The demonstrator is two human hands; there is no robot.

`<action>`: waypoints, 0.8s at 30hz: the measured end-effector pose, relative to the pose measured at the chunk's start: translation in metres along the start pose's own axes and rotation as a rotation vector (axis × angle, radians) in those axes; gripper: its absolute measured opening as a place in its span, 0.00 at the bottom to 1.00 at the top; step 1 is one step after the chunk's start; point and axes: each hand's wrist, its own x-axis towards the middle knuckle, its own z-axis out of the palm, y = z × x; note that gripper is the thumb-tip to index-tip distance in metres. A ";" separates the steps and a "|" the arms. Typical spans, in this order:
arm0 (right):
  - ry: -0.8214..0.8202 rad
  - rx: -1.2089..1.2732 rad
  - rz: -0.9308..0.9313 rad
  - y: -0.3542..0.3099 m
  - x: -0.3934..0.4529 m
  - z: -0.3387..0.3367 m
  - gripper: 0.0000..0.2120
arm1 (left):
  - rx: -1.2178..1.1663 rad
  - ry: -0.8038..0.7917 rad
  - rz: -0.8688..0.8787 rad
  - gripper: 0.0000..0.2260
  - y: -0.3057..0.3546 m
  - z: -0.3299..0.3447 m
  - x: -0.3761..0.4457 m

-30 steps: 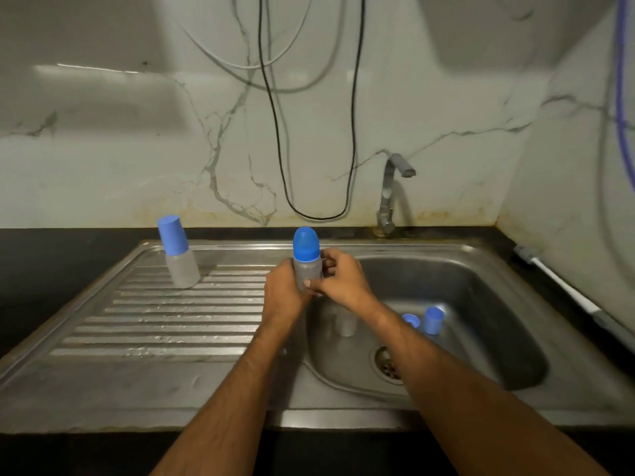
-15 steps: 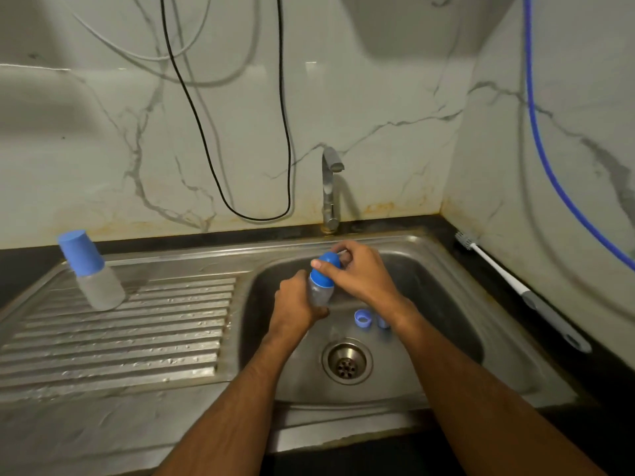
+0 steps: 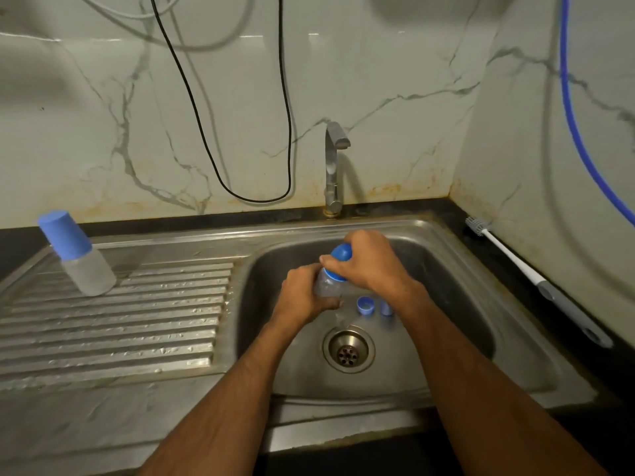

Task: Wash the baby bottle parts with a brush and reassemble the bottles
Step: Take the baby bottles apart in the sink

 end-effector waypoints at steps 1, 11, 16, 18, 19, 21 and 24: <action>-0.055 -0.001 -0.036 0.002 0.000 -0.005 0.17 | -0.002 -0.031 -0.004 0.27 -0.001 -0.001 0.000; -0.349 0.075 -0.269 0.031 -0.005 -0.030 0.23 | -0.009 -0.160 -0.011 0.26 0.003 0.002 -0.001; -0.218 0.214 -0.074 0.014 -0.011 -0.026 0.29 | 0.017 -0.078 -0.010 0.28 0.004 0.003 -0.003; -0.055 0.135 0.061 0.006 -0.012 -0.018 0.34 | 0.031 -0.054 0.012 0.29 0.006 0.006 -0.004; -0.025 0.048 0.086 0.004 -0.013 -0.015 0.33 | 0.035 -0.045 0.027 0.29 0.007 0.007 -0.005; -0.059 -0.077 0.104 0.001 -0.013 -0.012 0.29 | 0.030 -0.043 0.040 0.29 0.009 0.009 -0.005; -0.117 -0.093 0.054 0.001 -0.013 -0.016 0.20 | 0.030 -0.073 0.080 0.28 0.007 0.008 -0.004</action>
